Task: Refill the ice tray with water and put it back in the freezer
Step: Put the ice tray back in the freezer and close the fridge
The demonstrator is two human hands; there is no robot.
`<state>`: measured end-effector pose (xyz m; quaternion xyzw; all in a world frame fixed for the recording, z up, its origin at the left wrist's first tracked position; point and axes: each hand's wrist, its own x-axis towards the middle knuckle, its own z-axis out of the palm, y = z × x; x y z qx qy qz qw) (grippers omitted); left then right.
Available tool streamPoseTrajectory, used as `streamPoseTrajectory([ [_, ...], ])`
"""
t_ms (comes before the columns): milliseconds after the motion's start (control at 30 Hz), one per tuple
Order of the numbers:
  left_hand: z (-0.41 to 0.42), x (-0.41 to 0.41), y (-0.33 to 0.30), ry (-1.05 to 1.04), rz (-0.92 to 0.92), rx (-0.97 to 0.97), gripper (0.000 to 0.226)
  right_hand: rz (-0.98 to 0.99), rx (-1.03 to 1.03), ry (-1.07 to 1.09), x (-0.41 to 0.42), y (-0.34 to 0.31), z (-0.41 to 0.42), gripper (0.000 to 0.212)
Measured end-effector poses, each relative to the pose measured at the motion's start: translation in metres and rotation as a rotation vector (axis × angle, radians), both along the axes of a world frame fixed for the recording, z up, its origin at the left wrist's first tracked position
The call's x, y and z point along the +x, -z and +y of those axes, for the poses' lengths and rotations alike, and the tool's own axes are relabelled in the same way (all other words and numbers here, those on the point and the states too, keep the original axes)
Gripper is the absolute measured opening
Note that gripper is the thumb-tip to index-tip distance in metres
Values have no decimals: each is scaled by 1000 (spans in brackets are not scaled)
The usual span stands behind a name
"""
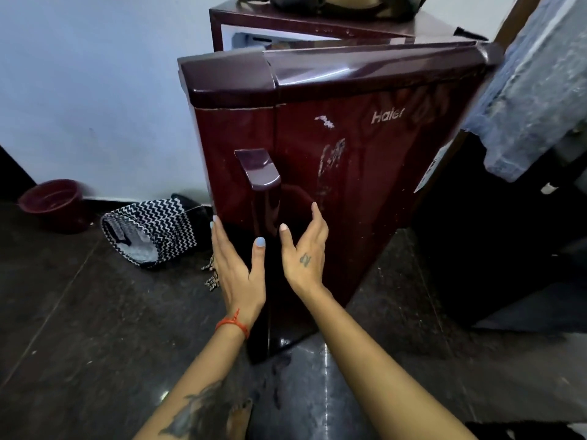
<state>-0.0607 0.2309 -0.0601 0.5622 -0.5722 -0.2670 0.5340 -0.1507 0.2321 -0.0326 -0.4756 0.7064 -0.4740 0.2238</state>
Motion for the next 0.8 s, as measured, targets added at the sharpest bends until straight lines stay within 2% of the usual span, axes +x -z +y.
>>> streamPoseTrajectory([
  [500, -159, 40, -2, 191, 3, 7, 103, 75, 136, 122, 40, -6, -124, 75],
  [800, -240, 42, -11, 309, 29, 48, 87, 115, 221, 154, 37, -12, -189, 72],
])
